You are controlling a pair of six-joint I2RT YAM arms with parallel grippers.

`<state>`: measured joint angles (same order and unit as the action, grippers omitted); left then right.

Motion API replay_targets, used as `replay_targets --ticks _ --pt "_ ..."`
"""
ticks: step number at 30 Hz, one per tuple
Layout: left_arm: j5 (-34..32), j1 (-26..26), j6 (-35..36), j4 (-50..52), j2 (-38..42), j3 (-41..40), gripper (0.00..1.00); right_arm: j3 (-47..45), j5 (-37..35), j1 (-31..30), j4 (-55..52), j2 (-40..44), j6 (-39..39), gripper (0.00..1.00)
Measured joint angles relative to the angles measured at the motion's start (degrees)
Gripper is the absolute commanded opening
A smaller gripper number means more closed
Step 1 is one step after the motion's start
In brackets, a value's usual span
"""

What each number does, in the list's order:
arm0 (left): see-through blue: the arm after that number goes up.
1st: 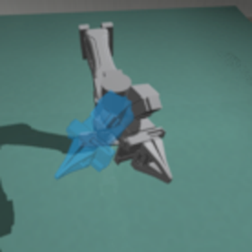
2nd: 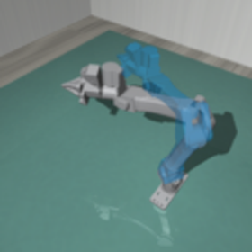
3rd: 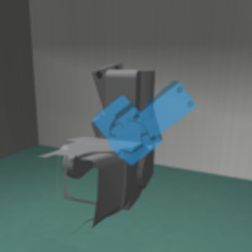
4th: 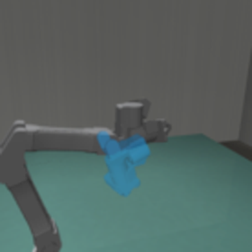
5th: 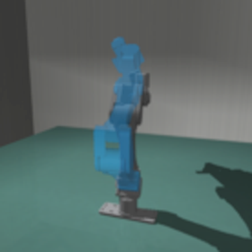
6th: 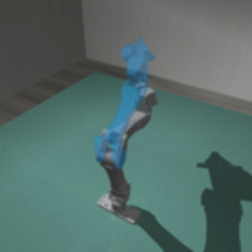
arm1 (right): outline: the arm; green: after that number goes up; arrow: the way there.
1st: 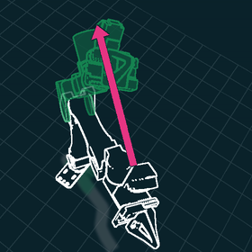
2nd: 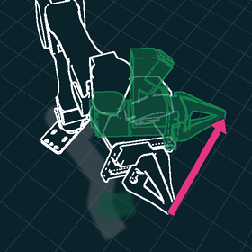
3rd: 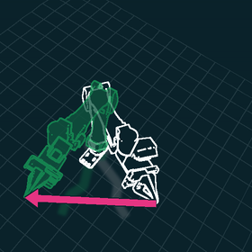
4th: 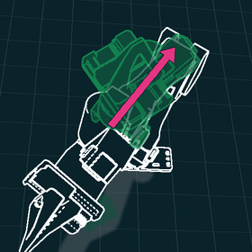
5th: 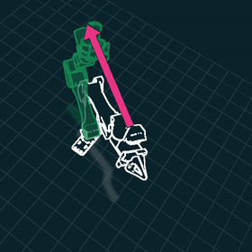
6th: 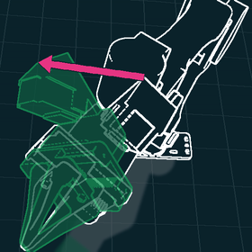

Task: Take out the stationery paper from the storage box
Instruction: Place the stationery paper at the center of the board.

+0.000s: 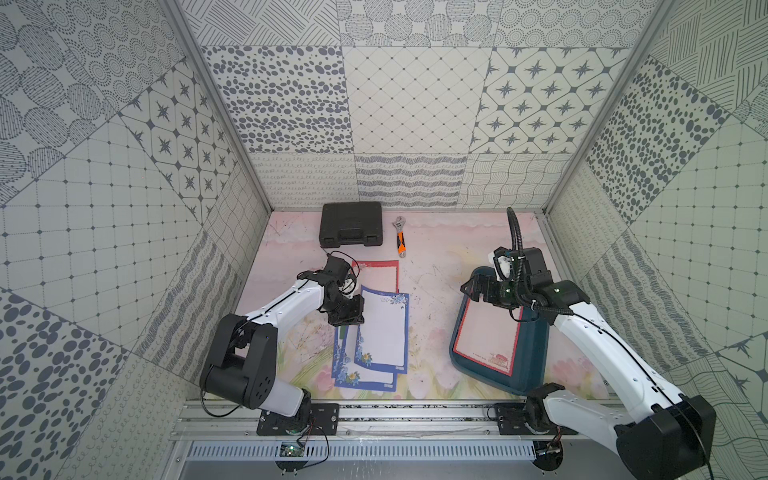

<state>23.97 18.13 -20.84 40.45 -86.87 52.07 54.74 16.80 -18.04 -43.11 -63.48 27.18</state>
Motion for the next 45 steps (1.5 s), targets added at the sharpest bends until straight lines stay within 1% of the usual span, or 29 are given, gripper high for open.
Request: replay_targets --ticks 3,4,6,8,11,14,17,23,27,30,33,35,37,40,45 --pt "-2.0 -0.5 0.3 1.2 -2.8 0.8 0.00 0.0 -4.2 0.0 -2.5 0.0 0.1 0.93" --pt "-2.5 -0.6 0.3 1.4 -3.5 1.0 0.02 0.0 -5.9 0.1 -3.5 -0.2 0.3 0.93" --pt "-3.3 -0.7 0.3 1.7 -4.4 1.3 0.08 -0.2 -8.6 0.3 -5.2 -0.5 0.7 0.92" --pt "-4.0 -0.9 0.1 2.0 -5.0 1.6 0.19 -0.8 -11.2 1.0 -6.7 -0.8 1.0 0.91" --pt "-5.6 -1.0 -0.3 2.4 -5.2 1.9 0.29 -2.3 -14.0 2.3 -8.5 -0.7 1.8 0.91" --pt "-7.5 -1.1 -0.5 2.6 -5.0 2.2 0.35 -4.1 -16.1 3.6 -9.7 -0.3 2.7 0.94" --pt "-9.6 -1.2 -1.0 3.0 -4.2 2.4 0.38 -6.2 -18.3 4.6 -10.4 1.0 4.0 0.94" --pt "-14.6 -1.2 -2.1 4.6 -0.3 3.7 0.39 -7.9 -20.5 5.6 -11.4 2.4 7.8 0.95" --pt "-17.9 -1.1 -3.2 6.0 3.0 6.7 0.39 -9.7 -20.9 5.6 -11.5 2.8 11.0 0.95" --pt "-20.5 -0.4 -4.2 6.6 5.3 9.6 0.39 -12.9 -21.3 5.6 -11.5 4.5 12.9 0.95" --pt "-22.6 1.9 -5.2 6.6 6.9 12.0 0.40 -15.6 -21.4 6.1 -11.5 6.8 14.5 0.94" --pt "-23.6 4.3 -5.8 6.6 7.0 13.6 0.40 -16.3 -21.3 6.5 -11.4 7.1 15.1 0.94" --pt "-24.6 7.8 -6.7 6.4 6.0 15.5 0.40 -16.5 -20.7 7.0 -10.6 6.8 15.5 0.94" --pt "-24.9 12.6 -7.6 5.9 2.6 18.5 0.40 -16.5 -19.8 7.2 -9.3 5.6 15.7 0.94" --pt "-24.2 20.0 -9.5 3.7 -6.4 25.4 0.40 -18.2 -19.0 7.4 -6.8 5.0 15.6 0.94"
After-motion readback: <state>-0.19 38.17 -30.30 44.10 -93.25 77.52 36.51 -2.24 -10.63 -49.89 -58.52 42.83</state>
